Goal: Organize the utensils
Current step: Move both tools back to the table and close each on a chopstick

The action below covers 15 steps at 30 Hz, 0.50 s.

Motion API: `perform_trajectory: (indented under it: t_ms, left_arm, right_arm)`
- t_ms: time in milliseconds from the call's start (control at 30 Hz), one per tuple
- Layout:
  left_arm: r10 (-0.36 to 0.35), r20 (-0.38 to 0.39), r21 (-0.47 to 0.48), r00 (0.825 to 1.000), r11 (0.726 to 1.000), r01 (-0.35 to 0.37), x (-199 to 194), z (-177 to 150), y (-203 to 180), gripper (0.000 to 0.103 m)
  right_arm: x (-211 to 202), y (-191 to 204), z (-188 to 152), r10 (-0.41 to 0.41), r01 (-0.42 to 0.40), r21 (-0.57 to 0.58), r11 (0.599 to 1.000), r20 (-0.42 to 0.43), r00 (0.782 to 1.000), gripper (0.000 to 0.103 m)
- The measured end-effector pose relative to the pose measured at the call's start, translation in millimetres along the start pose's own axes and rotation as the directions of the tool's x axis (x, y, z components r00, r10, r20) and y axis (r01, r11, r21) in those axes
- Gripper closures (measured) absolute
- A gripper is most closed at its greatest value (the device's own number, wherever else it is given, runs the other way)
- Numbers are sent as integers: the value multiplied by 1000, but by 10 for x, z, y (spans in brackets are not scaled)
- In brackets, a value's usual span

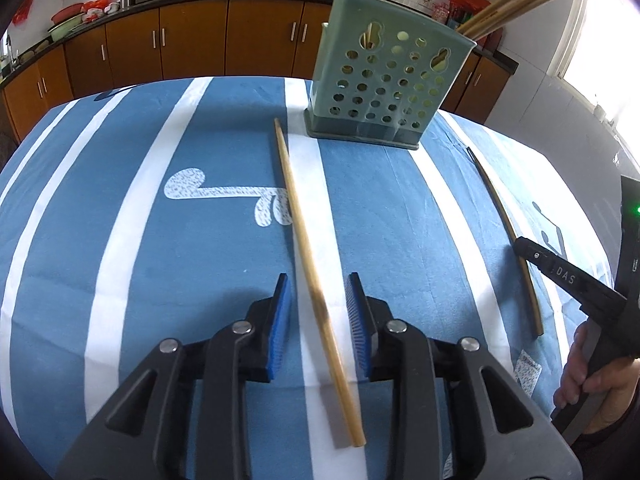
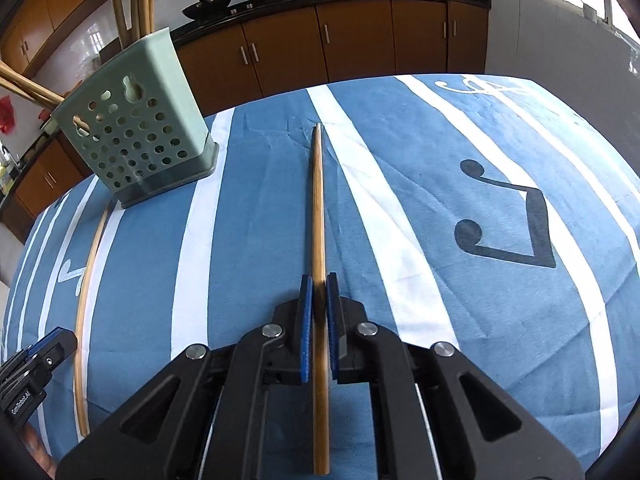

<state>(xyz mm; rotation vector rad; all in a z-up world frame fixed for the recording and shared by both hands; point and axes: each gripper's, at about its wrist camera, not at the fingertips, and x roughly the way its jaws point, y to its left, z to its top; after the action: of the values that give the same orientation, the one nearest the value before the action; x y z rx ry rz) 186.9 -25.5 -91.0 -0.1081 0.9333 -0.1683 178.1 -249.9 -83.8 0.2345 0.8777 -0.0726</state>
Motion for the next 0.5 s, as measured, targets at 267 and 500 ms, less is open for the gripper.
perform_trajectory:
  t_ms: [267, 500]
  left_arm:
    - [107, 22, 40, 994, 993, -108, 146, 29, -93, 93]
    - [172, 24, -7, 985, 985, -172, 154, 164, 238, 95]
  right_arm:
    - [10, 25, -6, -2, 2, -26, 1000, 5, 1000, 95]
    - [36, 72, 24, 27, -27, -52, 998, -3, 1000, 95]
